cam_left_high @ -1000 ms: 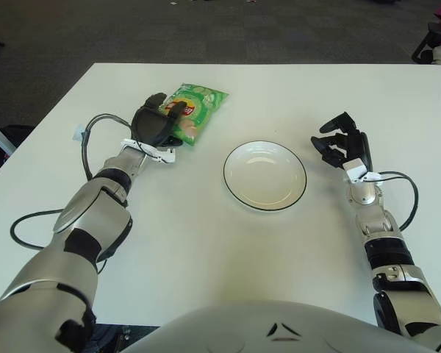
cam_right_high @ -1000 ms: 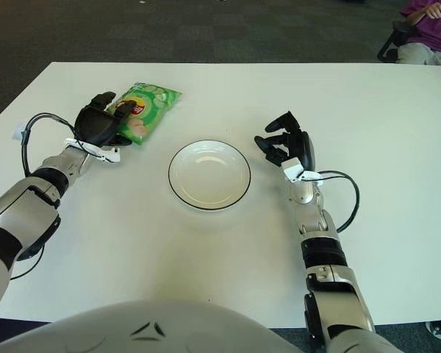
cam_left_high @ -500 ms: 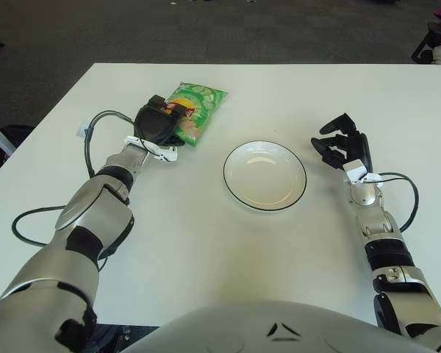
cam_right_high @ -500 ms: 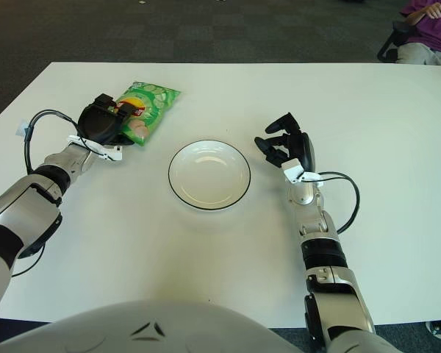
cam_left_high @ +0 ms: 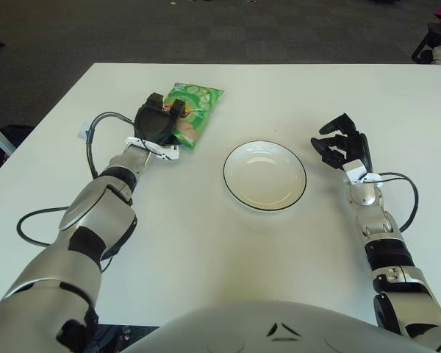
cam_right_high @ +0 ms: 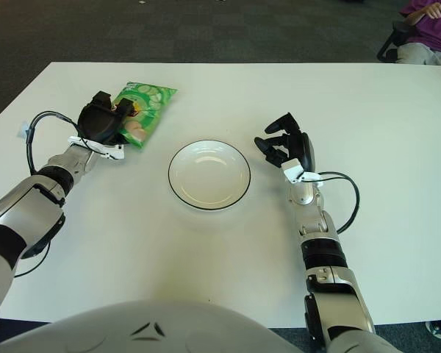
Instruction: Put the snack into the plate.
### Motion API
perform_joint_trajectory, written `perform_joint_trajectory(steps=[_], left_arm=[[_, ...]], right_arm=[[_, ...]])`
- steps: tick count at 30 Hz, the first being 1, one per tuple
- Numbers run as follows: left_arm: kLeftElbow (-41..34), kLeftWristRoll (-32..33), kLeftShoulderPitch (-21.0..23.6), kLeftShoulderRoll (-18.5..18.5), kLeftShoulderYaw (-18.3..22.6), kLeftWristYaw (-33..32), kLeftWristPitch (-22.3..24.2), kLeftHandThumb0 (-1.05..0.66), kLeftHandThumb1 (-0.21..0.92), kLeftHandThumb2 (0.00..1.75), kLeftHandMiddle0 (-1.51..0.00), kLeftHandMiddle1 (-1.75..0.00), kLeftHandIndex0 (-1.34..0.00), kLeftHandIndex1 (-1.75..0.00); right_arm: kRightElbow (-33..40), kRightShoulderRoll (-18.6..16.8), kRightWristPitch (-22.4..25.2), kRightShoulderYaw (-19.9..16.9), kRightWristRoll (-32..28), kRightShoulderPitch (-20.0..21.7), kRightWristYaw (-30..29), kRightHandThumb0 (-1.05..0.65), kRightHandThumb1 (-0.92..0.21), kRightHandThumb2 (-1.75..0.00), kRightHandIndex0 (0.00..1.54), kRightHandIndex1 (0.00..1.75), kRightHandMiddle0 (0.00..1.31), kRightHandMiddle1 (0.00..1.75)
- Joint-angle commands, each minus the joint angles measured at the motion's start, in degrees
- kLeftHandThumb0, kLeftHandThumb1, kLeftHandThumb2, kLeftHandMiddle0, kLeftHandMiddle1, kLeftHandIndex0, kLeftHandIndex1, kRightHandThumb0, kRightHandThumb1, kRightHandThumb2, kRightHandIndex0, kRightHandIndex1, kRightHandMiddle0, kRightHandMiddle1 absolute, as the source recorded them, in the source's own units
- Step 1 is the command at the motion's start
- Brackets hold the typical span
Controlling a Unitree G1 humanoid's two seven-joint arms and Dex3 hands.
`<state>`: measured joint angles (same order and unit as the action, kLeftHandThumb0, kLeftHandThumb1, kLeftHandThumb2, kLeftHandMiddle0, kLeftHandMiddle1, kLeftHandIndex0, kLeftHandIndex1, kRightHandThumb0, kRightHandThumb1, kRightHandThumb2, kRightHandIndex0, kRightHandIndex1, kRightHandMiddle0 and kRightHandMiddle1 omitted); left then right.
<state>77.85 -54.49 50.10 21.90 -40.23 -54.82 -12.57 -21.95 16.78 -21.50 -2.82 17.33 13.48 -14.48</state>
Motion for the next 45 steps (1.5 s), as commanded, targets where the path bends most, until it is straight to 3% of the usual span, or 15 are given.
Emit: perform_joint_trajectory(steps=[1,11,14,18,23,30,31,32,36,41,45], left_arm=[[0.7,0.6,-1.1,-0.2,0.4,-0.9,0.6,0.00,0.51,1.03,-0.45,-1.74,-0.41,-1.56],[0.6,1.6,-1.4,-0.3,1.4,-1.8,-0.4,0.00,0.43,1.16,-0.49,-1.75,-0.42,-1.64],[0.4,2.3,-1.6,-0.2,2.0,-3.0,-1.7,0.26,0.55,1.00,-0.42,-1.75,-0.50,-1.71],[-0.3,4.2,-1.9,0.0,3.6,-5.6,-5.6,0.35,0.59,0.96,-0.40,-1.75,-0.54,-1.74],[-3.1,11.5,-3.5,0.7,10.3,-7.5,-19.6,0.39,0.56,1.00,-0.42,-1.75,-0.57,-1.75],[-4.5,18.4,-5.3,-0.3,16.9,-7.4,-32.7,0.40,0.56,1.00,-0.43,-1.75,-0.58,-1.75],[-4.7,18.9,-5.4,-0.4,17.4,-7.3,-34.0,0.33,0.56,0.95,-0.51,-1.75,-0.59,-1.75],[-5.2,19.6,-5.5,-0.5,18.1,-7.3,-35.9,0.22,0.63,0.77,-0.62,-1.75,-0.61,-1.75],[-6.2,21.1,-5.7,-0.7,20.2,-7.4,-40.8,0.04,0.81,0.34,-0.79,-1.75,-0.64,-1.75],[-7.9,20.0,-5.8,-0.3,21.4,-10.5,-43.5,-0.02,0.88,0.18,-0.83,-1.75,-0.65,-1.75],[-9.7,16.2,-5.2,0.2,20.5,-17.3,-43.8,-0.04,0.90,0.13,-0.86,-1.75,-0.67,-1.75]], right_arm=[[0.3,0.7,-0.6,0.0,0.3,-0.1,0.2,-0.35,-0.92,-0.40,0.97,0.45,0.32,1.61],[0.5,0.7,-0.7,0.1,0.2,-0.2,0.4,-0.35,-0.92,-0.40,0.98,0.44,0.32,1.61],[0.6,0.7,-0.7,0.1,0.2,-0.3,0.5,-0.35,-0.92,-0.40,0.98,0.44,0.32,1.60],[0.6,0.7,-0.7,0.1,0.2,-0.2,0.6,-0.35,-0.92,-0.40,0.98,0.44,0.32,1.60],[0.7,0.7,-0.6,0.1,0.2,-0.3,0.8,-0.35,-0.92,-0.40,0.98,0.44,0.32,1.60],[0.4,0.7,-0.7,0.2,0.3,0.0,0.9,-0.35,-0.92,-0.40,0.98,0.43,0.32,1.60],[0.3,0.7,-0.7,0.2,0.3,0.0,0.9,-0.35,-0.92,-0.40,0.98,0.43,0.32,1.60],[0.2,0.7,-0.7,0.2,0.3,0.1,0.8,-0.35,-0.92,-0.40,0.98,0.43,0.32,1.60],[-0.2,0.7,-0.8,0.4,0.5,0.3,0.8,-0.35,-0.92,-0.40,0.98,0.43,0.32,1.60],[-0.7,0.7,-0.9,0.5,0.6,0.5,0.6,-0.35,-0.92,-0.40,0.99,0.43,0.32,1.60],[-0.9,0.8,-0.9,0.5,0.7,0.5,0.6,-0.35,-0.92,-0.40,0.99,0.43,0.32,1.60]])
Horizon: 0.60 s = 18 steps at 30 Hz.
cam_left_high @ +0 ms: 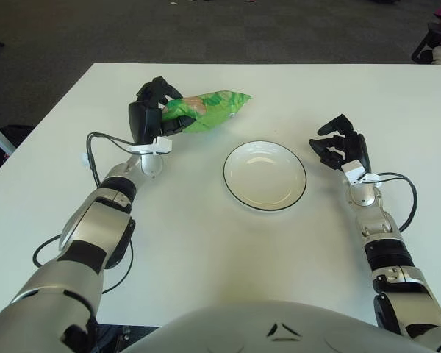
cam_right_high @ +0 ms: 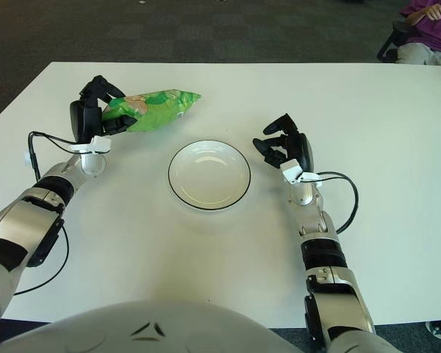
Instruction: Put the snack into the plate.
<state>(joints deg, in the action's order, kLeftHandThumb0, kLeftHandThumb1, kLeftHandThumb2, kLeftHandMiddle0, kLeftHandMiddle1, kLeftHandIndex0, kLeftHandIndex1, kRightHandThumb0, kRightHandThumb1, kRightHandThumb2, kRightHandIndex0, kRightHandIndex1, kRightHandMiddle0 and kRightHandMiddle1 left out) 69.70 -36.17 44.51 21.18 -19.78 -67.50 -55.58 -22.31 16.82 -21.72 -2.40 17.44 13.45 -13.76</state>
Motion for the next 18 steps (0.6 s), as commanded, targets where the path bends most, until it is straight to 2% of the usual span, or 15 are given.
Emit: perform_joint_trajectory(steps=[1,12,18], left_arm=[[-2.4,-3.6,0.5,1.1,-0.4,-6.8,-1.1,-0.05,0.91,0.13,-0.87,-1.75,-0.67,-1.75],[-5.6,-16.1,2.4,3.1,-5.4,-23.2,-2.4,-0.07,0.92,0.12,-0.93,-1.75,-0.69,-1.75],[-10.5,-21.6,1.3,3.7,-5.0,-25.0,1.6,-0.07,0.92,0.12,-0.95,-1.75,-0.70,-1.75]], right_arm=[[-0.6,0.8,-0.6,0.1,0.6,0.5,-0.1,-0.35,-0.92,-0.40,0.99,0.43,0.32,1.60],[-0.9,1.1,-0.5,0.3,0.8,0.7,-0.2,-0.35,-0.92,-0.39,0.99,0.43,0.33,1.60],[-1.1,1.1,-0.3,0.4,1.0,0.8,-0.2,-0.35,-0.92,-0.39,0.99,0.43,0.33,1.60]])
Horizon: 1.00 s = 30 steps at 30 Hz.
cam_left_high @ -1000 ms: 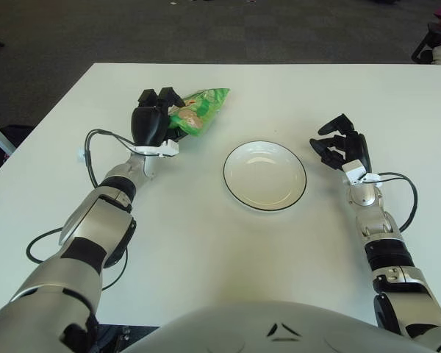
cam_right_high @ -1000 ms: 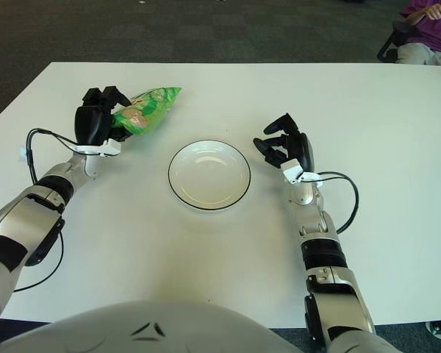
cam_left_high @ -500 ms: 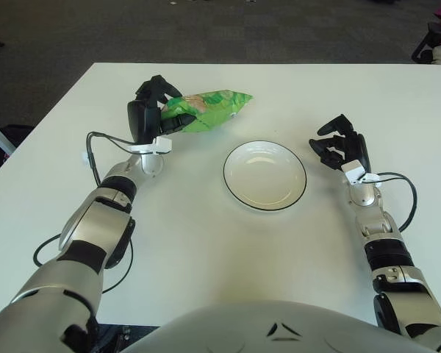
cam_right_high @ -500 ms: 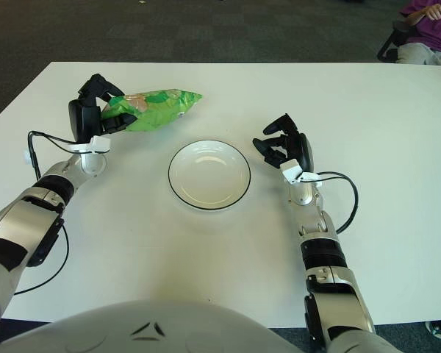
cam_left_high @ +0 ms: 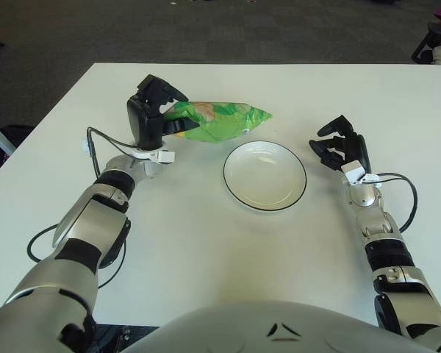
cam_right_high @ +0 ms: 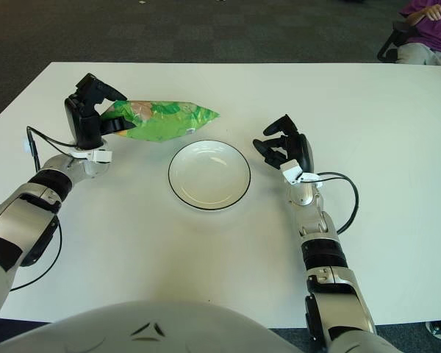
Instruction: Put the snack into the plate.
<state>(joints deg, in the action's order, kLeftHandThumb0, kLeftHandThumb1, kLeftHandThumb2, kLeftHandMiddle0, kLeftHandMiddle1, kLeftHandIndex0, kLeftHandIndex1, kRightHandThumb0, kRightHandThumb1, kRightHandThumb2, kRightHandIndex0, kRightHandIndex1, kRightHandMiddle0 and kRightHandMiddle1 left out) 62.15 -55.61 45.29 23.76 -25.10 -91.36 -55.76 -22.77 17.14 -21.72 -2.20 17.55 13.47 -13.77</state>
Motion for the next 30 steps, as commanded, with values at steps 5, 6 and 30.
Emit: perform_joint_trajectory(steps=[5,6,30], left_arm=[[-6.0,-4.3,-0.8,1.5,1.0,-1.1,3.4,-0.08,0.92,0.12,-0.97,-1.75,-0.71,-1.75],[-6.4,-4.6,-0.9,1.5,1.1,-1.1,3.5,-0.08,0.92,0.12,-0.97,-1.75,-0.71,-1.75],[-23.9,-12.6,-5.8,2.0,5.1,-1.1,4.3,-0.09,0.92,0.15,-1.02,-1.75,-0.78,-1.75]], right_arm=[[-0.7,0.7,-0.2,0.3,0.9,0.8,-0.2,-0.35,-0.92,-0.39,0.99,0.43,0.33,1.60],[-0.7,0.7,-0.1,0.4,0.9,0.8,-0.2,-0.35,-0.92,-0.39,0.99,0.43,0.33,1.60],[-1.6,0.7,-0.3,0.4,1.4,1.3,-0.4,-0.35,-0.92,-0.39,1.00,0.43,0.33,1.60]])
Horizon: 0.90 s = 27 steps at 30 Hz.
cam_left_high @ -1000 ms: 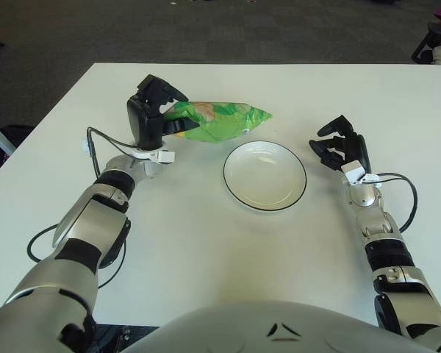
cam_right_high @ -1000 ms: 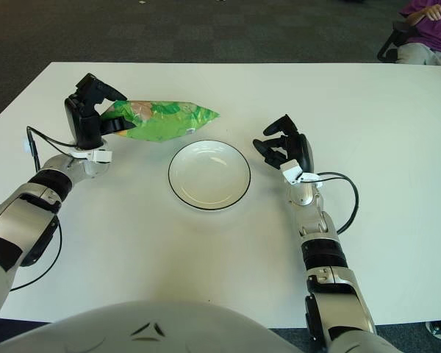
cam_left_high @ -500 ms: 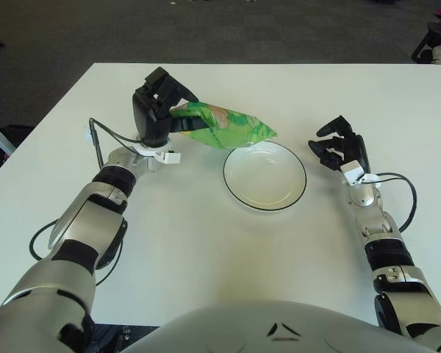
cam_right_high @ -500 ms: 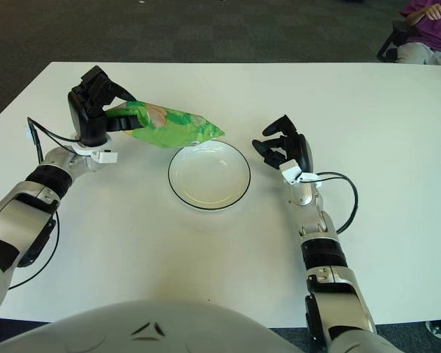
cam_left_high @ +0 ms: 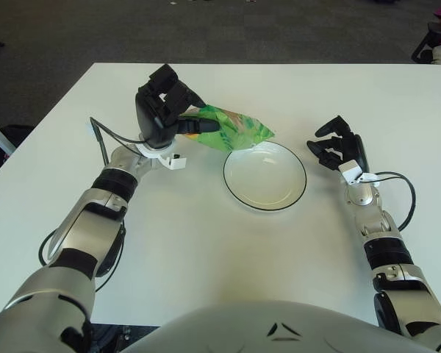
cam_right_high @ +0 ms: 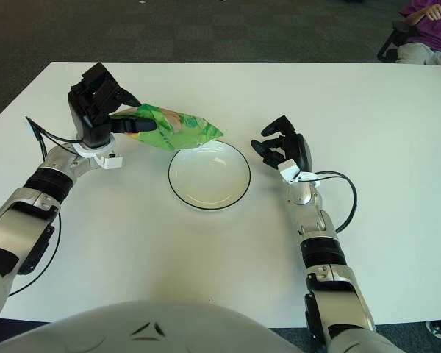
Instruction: Put the snack into the plate.
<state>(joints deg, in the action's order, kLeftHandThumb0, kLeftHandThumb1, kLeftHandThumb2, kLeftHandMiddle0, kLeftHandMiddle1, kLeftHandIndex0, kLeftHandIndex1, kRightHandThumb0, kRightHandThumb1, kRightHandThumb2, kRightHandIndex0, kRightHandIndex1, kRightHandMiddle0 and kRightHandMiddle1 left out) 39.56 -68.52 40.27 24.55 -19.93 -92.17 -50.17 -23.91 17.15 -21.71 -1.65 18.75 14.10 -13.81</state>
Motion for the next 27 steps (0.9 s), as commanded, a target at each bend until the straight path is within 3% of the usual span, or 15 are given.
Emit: perform_joint_trajectory(steps=[1,5,11,14,15,18,21,27], left_arm=[[-1.6,0.6,-1.0,1.4,-0.4,-0.3,-1.8,-0.09,0.92,0.15,-1.02,-1.75,-0.78,-1.75],[-3.4,1.4,-2.7,3.3,-1.7,-0.3,-4.1,-0.10,0.92,0.19,-1.02,-1.75,-0.78,-1.75],[-3.8,0.0,-4.1,4.4,-2.9,-0.3,-2.5,-0.11,0.92,0.24,-0.98,-1.75,-0.77,-1.75],[-4.4,-1.2,-6.3,5.4,-3.1,-0.3,-0.4,-0.23,0.90,0.33,-0.78,-1.75,-0.56,-1.67],[-4.5,-1.4,-6.9,5.8,-3.4,-0.3,-0.1,-0.15,0.89,0.35,-0.66,-1.67,-0.49,-1.56],[-3.5,-1.3,-8.4,7.3,-5.2,-0.1,-0.9,-0.05,0.91,0.32,-0.54,-1.54,-0.38,-1.44],[-2.8,-0.2,-9.0,7.9,-6.3,0.8,-1.4,-0.02,0.92,0.33,-0.47,-1.52,-0.32,-1.43],[-3.7,1.2,-9.7,8.1,-6.2,2.8,0.4,-0.01,0.92,0.34,-0.41,-1.55,-0.32,-1.40]], right_arm=[[-0.5,0.7,-0.3,-0.1,0.3,0.7,-0.4,-0.35,-0.92,-0.39,1.00,0.43,0.33,1.60],[-0.5,0.8,-0.2,-0.1,0.4,0.7,-0.4,-0.35,-0.92,-0.39,1.00,0.43,0.33,1.60],[-0.6,0.8,-0.2,0.0,0.4,0.7,-0.4,-0.35,-0.92,-0.39,1.00,0.43,0.33,1.60],[-0.6,0.8,-0.1,0.0,0.5,0.7,-0.4,-0.35,-0.92,-0.39,1.00,0.43,0.33,1.60],[-0.6,0.8,-0.1,0.0,0.5,0.7,-0.4,-0.35,-0.92,-0.39,1.00,0.43,0.33,1.60],[-0.5,0.8,0.0,0.0,0.4,0.7,-0.4,-0.35,-0.92,-0.39,1.00,0.43,0.33,1.60],[-0.5,0.8,0.0,0.0,0.4,0.7,-0.3,-0.35,-0.92,-0.39,1.00,0.43,0.33,1.60],[-0.7,0.9,0.0,0.0,0.4,0.8,-0.3,-0.35,-0.92,-0.39,1.00,0.43,0.33,1.60]])
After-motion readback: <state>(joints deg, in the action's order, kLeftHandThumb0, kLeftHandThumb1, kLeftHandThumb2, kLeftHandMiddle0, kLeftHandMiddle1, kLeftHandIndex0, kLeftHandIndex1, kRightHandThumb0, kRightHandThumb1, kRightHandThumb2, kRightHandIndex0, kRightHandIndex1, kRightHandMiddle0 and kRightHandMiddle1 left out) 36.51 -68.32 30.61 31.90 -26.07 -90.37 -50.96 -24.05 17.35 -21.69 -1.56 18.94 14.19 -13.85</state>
